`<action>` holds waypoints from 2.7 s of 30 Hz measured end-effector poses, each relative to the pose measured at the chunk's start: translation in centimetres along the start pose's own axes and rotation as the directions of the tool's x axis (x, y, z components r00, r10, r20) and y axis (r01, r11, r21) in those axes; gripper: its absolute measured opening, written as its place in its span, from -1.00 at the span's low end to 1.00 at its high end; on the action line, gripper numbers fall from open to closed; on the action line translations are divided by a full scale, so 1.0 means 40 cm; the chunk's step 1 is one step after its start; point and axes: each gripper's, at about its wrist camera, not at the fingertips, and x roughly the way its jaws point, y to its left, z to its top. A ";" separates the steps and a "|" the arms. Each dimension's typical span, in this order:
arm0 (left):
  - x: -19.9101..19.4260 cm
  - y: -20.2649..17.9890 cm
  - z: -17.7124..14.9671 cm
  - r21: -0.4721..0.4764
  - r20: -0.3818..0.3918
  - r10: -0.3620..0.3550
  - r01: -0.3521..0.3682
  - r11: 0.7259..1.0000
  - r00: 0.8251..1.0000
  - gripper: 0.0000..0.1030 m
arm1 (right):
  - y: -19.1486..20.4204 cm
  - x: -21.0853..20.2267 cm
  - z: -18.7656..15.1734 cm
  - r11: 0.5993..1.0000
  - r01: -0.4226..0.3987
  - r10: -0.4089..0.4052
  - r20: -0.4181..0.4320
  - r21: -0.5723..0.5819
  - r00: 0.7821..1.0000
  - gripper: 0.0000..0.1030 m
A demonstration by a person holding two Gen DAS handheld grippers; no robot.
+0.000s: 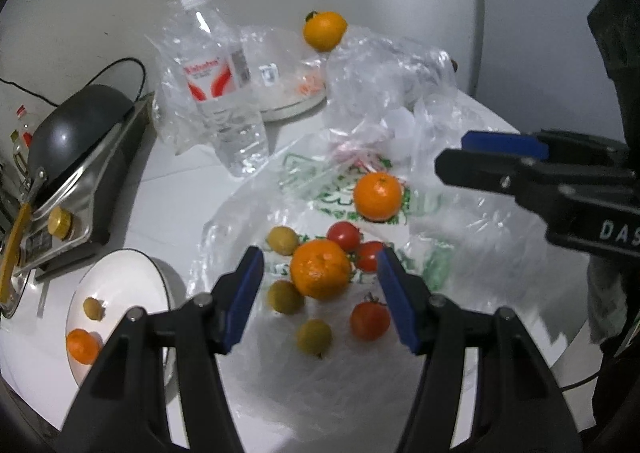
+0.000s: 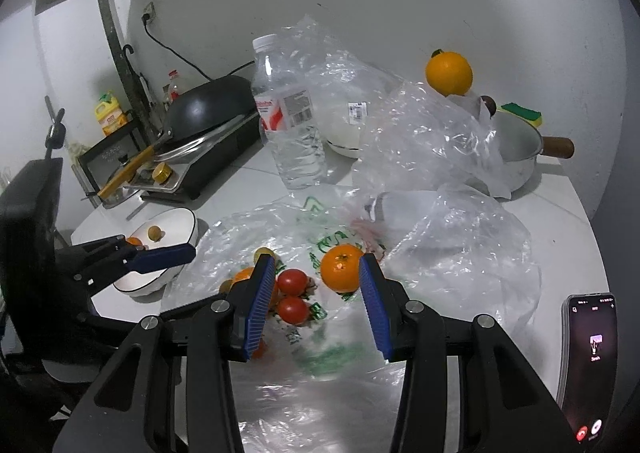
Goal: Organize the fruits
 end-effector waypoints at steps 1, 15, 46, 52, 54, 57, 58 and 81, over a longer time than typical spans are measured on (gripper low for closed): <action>0.011 -0.003 0.001 0.005 -0.010 0.000 0.000 1.000 1.000 0.18 | -0.006 0.004 -0.001 1.000 0.002 -0.002 -0.002 0.002 1.000 -0.11; 0.095 -0.003 0.009 0.016 -0.066 0.014 -0.013 1.000 0.998 0.18 | -0.042 0.063 0.004 1.000 -0.009 0.009 -0.024 0.007 1.000 -0.11; 0.128 0.042 0.023 -0.011 -0.063 -0.093 0.093 0.996 0.994 -0.13 | -0.017 0.203 0.022 0.997 0.057 -0.064 -0.154 -0.049 0.986 -0.11; 0.095 0.055 0.029 -0.015 -0.022 -0.102 0.102 0.995 0.995 -0.13 | -0.010 0.228 0.018 0.995 0.076 -0.087 -0.212 -0.060 0.973 -0.11; 0.092 0.060 0.029 -0.018 -0.017 -0.103 0.103 0.995 0.995 -0.13 | -0.008 0.231 0.019 0.994 0.086 -0.099 -0.213 -0.069 0.972 -0.11; 0.082 0.070 0.028 -0.021 -0.005 -0.107 0.107 0.994 0.994 -0.13 | -0.008 0.244 0.017 0.991 0.108 -0.123 -0.238 -0.074 0.963 -0.11; 0.076 0.072 0.026 -0.022 0.000 -0.108 0.108 0.994 0.994 -0.13 | -0.007 0.248 0.014 0.991 0.108 -0.123 -0.243 -0.075 0.962 -0.11; -0.005 0.080 0.011 -0.016 0.070 -0.101 0.103 0.995 0.992 -0.13 | 0.043 0.192 0.024 0.983 0.144 -0.164 -0.186 -0.116 0.969 -0.15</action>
